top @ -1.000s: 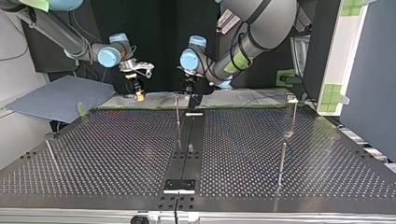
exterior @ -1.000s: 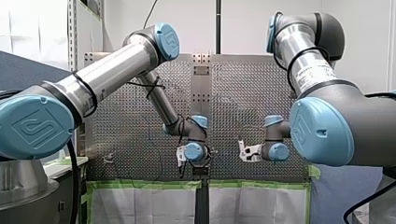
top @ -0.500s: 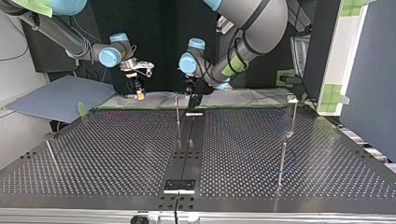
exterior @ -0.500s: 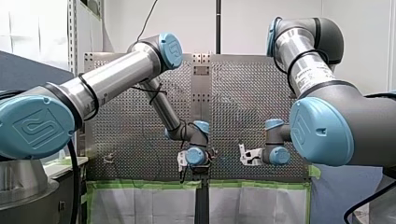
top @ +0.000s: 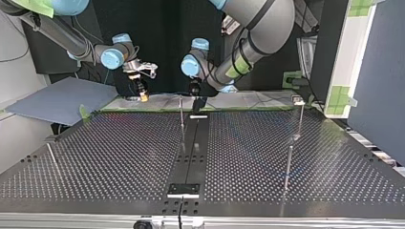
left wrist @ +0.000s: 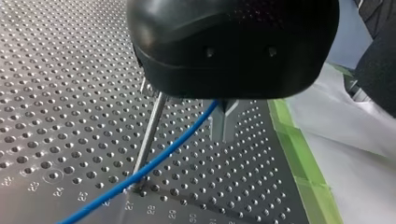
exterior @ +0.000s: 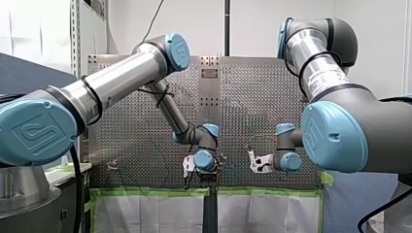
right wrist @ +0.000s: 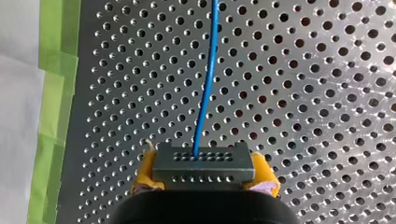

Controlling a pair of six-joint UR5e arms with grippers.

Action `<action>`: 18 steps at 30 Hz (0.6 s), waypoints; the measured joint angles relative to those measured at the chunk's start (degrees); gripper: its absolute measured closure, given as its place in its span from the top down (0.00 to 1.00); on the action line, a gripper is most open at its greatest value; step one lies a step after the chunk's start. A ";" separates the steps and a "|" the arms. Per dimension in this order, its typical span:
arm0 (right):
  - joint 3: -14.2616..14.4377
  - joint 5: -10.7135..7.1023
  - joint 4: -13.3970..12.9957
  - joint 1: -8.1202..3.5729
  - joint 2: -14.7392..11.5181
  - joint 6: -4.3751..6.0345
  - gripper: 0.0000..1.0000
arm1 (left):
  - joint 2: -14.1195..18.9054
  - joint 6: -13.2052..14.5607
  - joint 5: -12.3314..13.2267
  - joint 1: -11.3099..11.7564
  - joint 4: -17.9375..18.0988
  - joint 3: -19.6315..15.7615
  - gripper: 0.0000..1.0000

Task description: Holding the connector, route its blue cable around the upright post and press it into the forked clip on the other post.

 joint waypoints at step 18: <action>-1.02 0.11 0.34 -0.33 -0.10 0.27 0.00 | 1.11 -0.03 0.13 0.39 -0.46 0.03 0.00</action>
